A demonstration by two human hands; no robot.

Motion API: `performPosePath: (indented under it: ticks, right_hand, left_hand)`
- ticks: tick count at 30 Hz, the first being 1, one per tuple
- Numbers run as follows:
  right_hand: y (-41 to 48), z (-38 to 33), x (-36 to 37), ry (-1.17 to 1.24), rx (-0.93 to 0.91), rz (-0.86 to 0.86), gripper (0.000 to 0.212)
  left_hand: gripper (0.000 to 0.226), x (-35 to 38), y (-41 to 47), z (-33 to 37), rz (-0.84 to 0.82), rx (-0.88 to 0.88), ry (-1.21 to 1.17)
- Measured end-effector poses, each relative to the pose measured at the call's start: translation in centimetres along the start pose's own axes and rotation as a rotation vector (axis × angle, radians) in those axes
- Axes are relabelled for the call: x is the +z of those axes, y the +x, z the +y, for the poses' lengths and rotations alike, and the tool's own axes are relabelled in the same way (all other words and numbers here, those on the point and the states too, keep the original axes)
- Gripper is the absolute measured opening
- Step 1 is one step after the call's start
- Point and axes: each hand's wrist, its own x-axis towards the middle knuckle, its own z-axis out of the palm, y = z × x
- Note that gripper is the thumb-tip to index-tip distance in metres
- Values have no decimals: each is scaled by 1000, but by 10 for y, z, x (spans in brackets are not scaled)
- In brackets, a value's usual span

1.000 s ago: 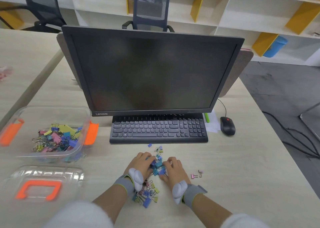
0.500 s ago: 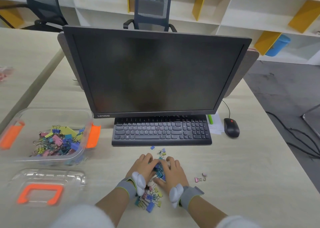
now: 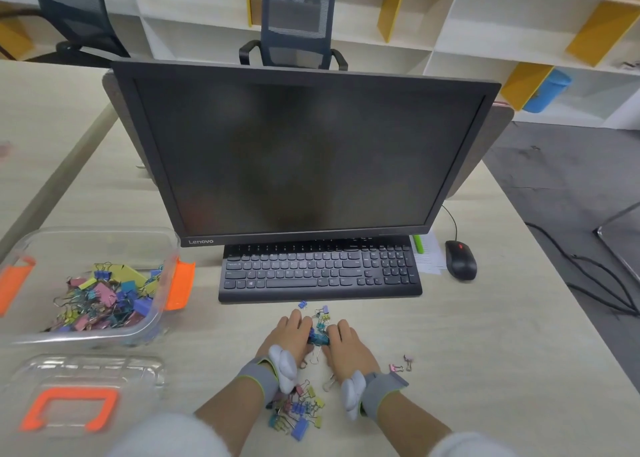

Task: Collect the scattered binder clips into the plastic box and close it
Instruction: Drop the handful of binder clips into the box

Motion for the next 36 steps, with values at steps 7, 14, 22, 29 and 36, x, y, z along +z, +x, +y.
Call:
performPosePath:
  ticks: [7, 14, 22, 29, 36]
  right_hand:
    - [-3, -4, 5, -35, 7, 57, 44]
    - [-2, -3, -2, -12, -15, 17, 40]
    - [-3, -8, -1, -131, -14, 35, 36]
    - [-3, -7, -7, -52, 3, 26, 34]
    - [-10, -1, -13, 233, 43, -10, 23]
  left_hand:
    - [29, -3, -2, 1, -15, -26, -59]
    - [25, -15, -3, -1, -61, -49, -148]
    - [32, -23, -14, -3, 56, -180, -410]
    - [21, -18, -24, -23, 134, -298, -850]
    - [16, -28, -32, -26, 66, -390, -1307]
